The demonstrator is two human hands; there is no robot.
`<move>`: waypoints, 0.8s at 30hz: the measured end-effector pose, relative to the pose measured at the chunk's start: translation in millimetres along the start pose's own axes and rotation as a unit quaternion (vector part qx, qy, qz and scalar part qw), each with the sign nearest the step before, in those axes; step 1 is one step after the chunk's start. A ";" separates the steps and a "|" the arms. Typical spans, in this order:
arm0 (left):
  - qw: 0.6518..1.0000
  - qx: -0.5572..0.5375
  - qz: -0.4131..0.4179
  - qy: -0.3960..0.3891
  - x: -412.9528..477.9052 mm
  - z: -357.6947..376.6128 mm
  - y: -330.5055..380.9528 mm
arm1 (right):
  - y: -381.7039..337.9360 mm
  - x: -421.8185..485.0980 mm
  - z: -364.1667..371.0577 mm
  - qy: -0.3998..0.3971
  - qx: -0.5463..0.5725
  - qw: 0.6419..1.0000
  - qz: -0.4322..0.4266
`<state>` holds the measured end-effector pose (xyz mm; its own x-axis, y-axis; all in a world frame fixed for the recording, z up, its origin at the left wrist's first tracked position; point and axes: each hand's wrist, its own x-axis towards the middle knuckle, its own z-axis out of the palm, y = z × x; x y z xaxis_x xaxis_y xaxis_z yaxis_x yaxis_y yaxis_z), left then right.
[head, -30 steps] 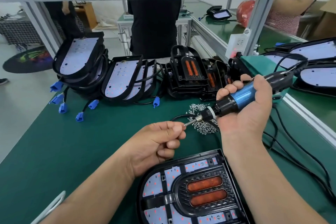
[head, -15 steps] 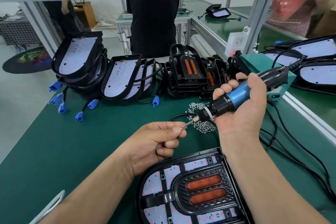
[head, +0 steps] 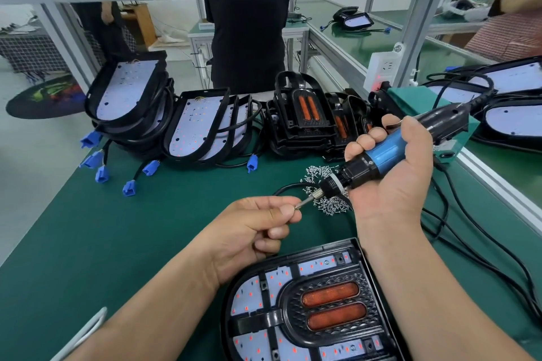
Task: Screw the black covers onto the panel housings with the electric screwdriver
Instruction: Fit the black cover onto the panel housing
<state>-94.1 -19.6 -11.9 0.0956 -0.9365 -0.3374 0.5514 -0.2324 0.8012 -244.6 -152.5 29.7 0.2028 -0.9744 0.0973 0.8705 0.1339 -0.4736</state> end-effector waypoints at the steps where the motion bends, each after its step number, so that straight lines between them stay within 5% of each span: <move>1: 1.000 0.002 0.002 0.002 0.2 0.3 -0.1 | -0.2 -0.2 0.3 -0.002 -0.001 1.000 -0.001; 9: 0.998 0.048 0.036 0.014 1.6 -1.6 -1.5 | 0.5 -2.8 4.6 -0.007 -0.066 0.997 -0.028; 16: 0.990 0.106 0.081 0.046 5.7 -3.2 -4.8 | 4.5 3.7 -2.3 0.100 -0.104 0.990 0.001; 24: 0.993 0.093 0.068 0.025 5.7 -2.8 -3.2 | 8.1 8.3 -11.7 0.125 -0.068 0.989 0.034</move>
<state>-93.0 -23.5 -17.8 0.2024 -0.9492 -0.2411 0.3685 -0.1543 0.9167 -241.1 -161.6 16.4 0.1267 -0.9804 -0.1508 0.7871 0.1919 -0.5863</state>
